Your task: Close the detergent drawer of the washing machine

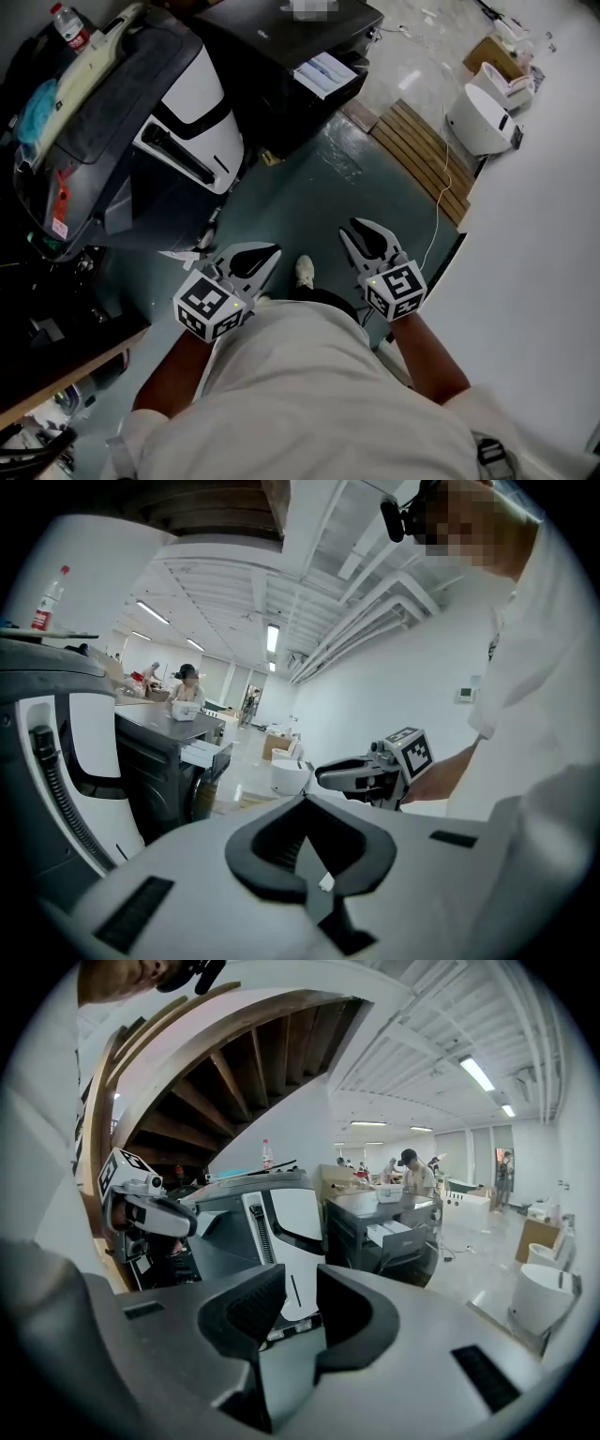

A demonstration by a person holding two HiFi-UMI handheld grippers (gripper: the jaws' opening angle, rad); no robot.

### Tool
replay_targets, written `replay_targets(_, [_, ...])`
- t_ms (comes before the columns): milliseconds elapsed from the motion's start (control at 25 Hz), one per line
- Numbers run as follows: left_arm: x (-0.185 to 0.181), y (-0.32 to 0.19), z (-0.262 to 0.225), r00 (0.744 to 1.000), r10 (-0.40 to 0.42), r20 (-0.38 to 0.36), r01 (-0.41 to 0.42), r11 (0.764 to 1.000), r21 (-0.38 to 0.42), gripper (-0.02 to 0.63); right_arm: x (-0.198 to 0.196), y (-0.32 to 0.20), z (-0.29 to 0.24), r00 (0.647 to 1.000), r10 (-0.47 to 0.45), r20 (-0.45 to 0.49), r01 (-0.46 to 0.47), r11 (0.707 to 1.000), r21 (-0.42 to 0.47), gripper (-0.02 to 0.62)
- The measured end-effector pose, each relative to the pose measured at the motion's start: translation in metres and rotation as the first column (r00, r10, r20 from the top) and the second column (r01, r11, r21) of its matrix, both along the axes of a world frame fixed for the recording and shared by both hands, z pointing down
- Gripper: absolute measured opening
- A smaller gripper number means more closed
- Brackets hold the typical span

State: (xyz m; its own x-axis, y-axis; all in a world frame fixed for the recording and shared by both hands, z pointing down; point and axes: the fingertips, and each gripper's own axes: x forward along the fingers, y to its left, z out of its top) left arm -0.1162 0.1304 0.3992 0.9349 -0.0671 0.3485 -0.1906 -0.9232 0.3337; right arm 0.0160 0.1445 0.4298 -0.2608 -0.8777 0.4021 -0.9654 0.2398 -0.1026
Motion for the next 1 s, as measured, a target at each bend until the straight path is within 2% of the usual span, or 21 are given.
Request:
replay_targets(280, [0.055,-0.030,-0.006,0.997,-0.071,0.009,0.071,0.997,0.025,-0.006,0.054,-0.046,0.011,0.998,-0.065,0.022,0.065,0.998,0.014,0.089])
replay_targets(480, [0.077,-0.049,-0.009,0.992,-0.128,-0.008,0.128,0.991,0.034,-0.006,0.078,-0.076,0.019,0.994,-0.109,0.026,0.108,0.994,0.022,0.089])
replay_targets(720, [0.077,-0.076,-0.006,0.990,-0.139,-0.009,0.139,0.990,0.021,-0.006,0.086,-0.108,0.026,0.995,-0.099,0.033,0.099,0.995,0.012,0.089])
replay_targets(1000, [0.064,-0.122,-0.008,0.995,-0.096,-0.034,0.096,0.995,-0.001,-0.006,0.075,-0.148,0.023,0.998,-0.054,0.014,0.054,0.999,0.003,0.089])
